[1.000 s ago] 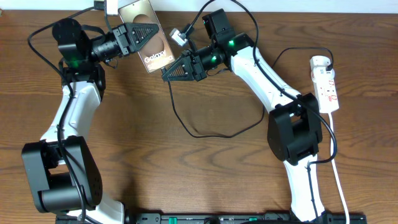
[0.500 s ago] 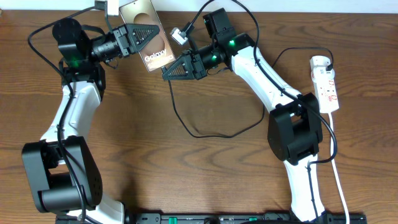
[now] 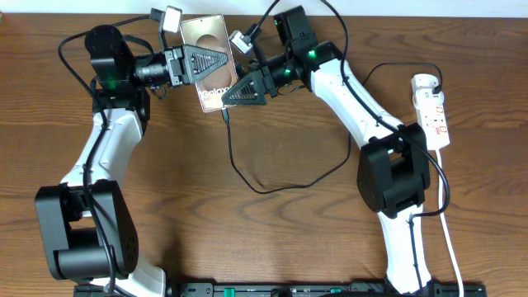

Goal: Plug charger to phone and switch on socket
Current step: 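Release the plug and raise the right gripper toward the power strip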

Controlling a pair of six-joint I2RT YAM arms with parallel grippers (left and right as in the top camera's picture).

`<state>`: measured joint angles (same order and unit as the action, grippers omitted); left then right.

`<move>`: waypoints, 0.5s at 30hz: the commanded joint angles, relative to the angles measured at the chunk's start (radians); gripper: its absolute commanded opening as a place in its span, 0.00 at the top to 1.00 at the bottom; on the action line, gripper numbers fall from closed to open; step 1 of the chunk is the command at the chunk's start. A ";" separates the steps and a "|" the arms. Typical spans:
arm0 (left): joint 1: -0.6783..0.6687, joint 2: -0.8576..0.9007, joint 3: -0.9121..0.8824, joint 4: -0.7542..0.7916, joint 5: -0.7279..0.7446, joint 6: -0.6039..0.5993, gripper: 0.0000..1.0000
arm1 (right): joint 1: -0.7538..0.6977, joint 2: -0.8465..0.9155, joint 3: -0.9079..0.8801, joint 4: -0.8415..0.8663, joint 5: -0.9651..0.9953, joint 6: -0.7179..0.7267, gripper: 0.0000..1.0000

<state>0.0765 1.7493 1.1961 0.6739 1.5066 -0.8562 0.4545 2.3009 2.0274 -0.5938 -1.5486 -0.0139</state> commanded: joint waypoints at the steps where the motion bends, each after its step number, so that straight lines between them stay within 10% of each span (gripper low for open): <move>1: 0.025 -0.013 0.002 0.009 0.027 0.006 0.93 | -0.004 -0.006 0.019 0.000 -0.014 -0.001 0.01; 15: 0.352 -0.013 0.002 0.008 0.008 -0.135 0.92 | -0.063 -0.006 0.019 -0.007 0.157 0.225 0.01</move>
<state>0.3599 1.7493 1.1961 0.6739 1.5124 -0.9180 0.4171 2.3009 2.0277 -0.5941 -1.5154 0.0605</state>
